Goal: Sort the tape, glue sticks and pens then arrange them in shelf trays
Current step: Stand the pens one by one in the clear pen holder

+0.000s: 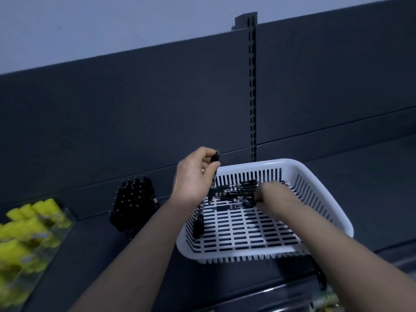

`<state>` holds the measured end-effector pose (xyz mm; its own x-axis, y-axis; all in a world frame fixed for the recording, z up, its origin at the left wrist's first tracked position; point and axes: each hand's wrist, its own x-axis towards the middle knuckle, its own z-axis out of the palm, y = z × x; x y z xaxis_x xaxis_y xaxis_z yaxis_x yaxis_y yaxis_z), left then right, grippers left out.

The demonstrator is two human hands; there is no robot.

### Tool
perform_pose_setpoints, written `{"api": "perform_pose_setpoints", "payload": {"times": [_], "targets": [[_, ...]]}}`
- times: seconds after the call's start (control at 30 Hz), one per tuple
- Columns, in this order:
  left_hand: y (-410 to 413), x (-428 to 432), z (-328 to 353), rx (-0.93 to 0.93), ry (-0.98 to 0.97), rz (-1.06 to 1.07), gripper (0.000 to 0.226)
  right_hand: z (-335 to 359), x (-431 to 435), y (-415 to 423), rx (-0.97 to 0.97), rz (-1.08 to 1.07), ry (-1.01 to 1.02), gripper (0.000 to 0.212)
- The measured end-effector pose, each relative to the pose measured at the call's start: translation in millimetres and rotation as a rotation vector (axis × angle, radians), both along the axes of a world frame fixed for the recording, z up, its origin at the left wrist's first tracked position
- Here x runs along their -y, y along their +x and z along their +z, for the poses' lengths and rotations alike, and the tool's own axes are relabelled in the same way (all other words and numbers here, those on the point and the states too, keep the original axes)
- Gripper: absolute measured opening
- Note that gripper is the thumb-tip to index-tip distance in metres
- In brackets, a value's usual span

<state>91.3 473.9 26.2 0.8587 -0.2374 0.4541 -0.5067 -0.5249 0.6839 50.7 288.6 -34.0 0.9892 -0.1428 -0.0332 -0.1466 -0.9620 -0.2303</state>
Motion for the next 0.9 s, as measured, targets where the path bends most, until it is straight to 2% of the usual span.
{"api": "perform_pose_setpoints", "payload": {"times": [0.1,0.2,0.33,0.47,0.63,0.77,0.9], "targets": [[-7,-19,13,0.047,-0.078,0.034,0.022,30,-18,-15,0.228,-0.041,0.226,0.011],[-17,-47,24,0.093,-0.112,0.038,0.027,63,-50,-31,0.444,0.016,0.378,0.007],[-33,-98,30,0.125,-0.129,0.093,0.019,89,-102,-45,0.597,0.116,0.547,0.013],[-39,-149,23,0.060,-0.129,0.193,0.015,88,-146,-46,0.599,0.181,0.670,0.018],[-45,-186,1,0.071,-0.021,0.274,0.025,68,-183,-41,0.521,0.207,0.634,0.019],[-46,-199,-15,0.117,0.058,0.280,0.022,55,-197,-39,0.503,0.208,0.614,0.022],[-42,-206,-30,0.120,0.056,0.292,0.021,51,-203,-41,0.504,0.200,0.605,0.021]]}}
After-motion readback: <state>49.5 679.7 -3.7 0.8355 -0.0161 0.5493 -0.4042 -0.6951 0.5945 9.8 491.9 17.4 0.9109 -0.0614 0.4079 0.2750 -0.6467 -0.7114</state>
